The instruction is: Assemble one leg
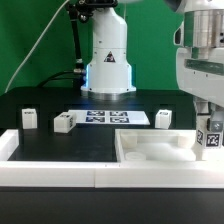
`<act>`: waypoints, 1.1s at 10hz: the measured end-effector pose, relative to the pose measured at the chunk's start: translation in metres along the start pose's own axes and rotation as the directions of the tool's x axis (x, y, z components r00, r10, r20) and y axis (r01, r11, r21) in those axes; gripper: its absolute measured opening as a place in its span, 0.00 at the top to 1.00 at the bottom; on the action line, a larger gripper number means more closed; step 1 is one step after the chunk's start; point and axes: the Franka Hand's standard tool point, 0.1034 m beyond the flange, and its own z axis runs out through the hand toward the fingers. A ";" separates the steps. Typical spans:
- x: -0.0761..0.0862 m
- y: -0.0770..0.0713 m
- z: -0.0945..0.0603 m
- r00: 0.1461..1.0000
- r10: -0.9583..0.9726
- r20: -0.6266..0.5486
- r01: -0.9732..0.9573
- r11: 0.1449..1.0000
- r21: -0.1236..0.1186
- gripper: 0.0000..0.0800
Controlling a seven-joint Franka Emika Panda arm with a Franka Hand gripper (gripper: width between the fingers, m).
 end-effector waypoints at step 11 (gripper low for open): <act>-0.003 0.001 -0.001 0.973 -0.229 0.032 0.229 0.973 -0.024 0.19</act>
Offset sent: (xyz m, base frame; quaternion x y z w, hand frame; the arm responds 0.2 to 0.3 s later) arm 0.0000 0.0000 0.0000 0.0000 0.0000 0.2377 0.9713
